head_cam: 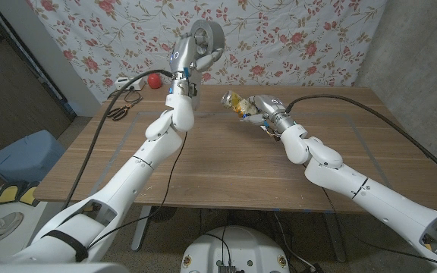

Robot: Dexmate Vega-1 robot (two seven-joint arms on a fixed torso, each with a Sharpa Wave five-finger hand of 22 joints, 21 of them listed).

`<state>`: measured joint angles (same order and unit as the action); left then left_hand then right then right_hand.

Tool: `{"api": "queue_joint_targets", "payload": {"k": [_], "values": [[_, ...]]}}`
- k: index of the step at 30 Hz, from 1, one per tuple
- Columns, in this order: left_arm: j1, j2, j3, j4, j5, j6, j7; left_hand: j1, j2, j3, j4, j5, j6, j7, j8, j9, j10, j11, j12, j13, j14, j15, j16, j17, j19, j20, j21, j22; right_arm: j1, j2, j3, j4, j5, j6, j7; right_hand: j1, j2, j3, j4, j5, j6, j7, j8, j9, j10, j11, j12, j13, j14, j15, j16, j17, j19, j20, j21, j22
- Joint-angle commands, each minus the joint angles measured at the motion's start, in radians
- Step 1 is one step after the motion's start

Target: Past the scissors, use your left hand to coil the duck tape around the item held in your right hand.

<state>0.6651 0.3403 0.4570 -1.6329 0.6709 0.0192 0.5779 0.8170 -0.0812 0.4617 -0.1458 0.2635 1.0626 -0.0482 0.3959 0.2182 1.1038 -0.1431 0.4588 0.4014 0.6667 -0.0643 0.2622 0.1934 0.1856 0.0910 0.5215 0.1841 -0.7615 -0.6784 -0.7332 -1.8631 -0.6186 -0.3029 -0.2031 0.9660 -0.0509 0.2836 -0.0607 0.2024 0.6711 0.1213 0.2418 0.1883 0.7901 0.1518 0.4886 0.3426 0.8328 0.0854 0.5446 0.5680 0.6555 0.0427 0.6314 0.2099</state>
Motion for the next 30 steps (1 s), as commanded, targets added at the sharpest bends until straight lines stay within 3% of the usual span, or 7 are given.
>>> {"api": "queue_joint_targets", "payload": {"k": [1, 17, 30], "values": [[-0.064, 0.000, 0.041, 0.002, -0.020, -0.015, -0.120, 0.189, 0.179, 0.000, 0.004, 0.003, 0.009, 0.001, 0.004, -0.001, 0.063, -0.059, -0.002, 0.006, -0.001, -0.153, -0.002, 0.004, 0.005, 0.005, -0.003, 0.004, 0.048, 0.035, -0.041, 0.046, -0.059, 0.014, 0.001, 0.068, 0.194, -0.004, 0.005, 0.106, 0.408, -0.177, -0.002, 0.005, 0.272, -0.189, -0.004, 0.006, 0.194, -0.291, 0.002, 0.004, -0.106, -0.173, 0.008, -0.002], [-0.118, -0.012, 0.075, -0.003, -0.025, -0.020, -0.243, 0.193, 0.179, -0.007, 0.005, 0.001, 0.010, 0.004, 0.000, -0.003, 0.068, -0.056, -0.004, 0.013, -0.003, -0.153, -0.005, 0.006, 0.001, 0.006, -0.006, 0.005, 0.089, 0.065, -0.080, 0.086, -0.121, 0.032, 0.012, 0.070, 0.194, -0.010, 0.006, 0.112, 0.411, -0.179, -0.008, 0.006, 0.276, -0.189, -0.008, 0.014, 0.195, -0.292, -0.004, 0.008, -0.109, -0.174, 0.017, -0.003], [-0.114, -0.013, 0.083, -0.058, -0.017, -0.001, -0.320, 0.206, 0.180, -0.022, 0.000, -0.006, 0.021, 0.005, 0.000, -0.005, 0.078, -0.056, -0.004, 0.020, 0.001, -0.157, 0.002, 0.013, 0.000, 0.004, -0.009, 0.005, 0.149, 0.102, -0.117, 0.191, -0.124, 0.060, 0.034, 0.073, 0.196, -0.013, 0.008, 0.116, 0.413, -0.177, -0.011, 0.006, 0.276, -0.189, -0.012, 0.018, 0.198, -0.292, -0.007, 0.011, -0.111, -0.174, 0.022, -0.004]]}}
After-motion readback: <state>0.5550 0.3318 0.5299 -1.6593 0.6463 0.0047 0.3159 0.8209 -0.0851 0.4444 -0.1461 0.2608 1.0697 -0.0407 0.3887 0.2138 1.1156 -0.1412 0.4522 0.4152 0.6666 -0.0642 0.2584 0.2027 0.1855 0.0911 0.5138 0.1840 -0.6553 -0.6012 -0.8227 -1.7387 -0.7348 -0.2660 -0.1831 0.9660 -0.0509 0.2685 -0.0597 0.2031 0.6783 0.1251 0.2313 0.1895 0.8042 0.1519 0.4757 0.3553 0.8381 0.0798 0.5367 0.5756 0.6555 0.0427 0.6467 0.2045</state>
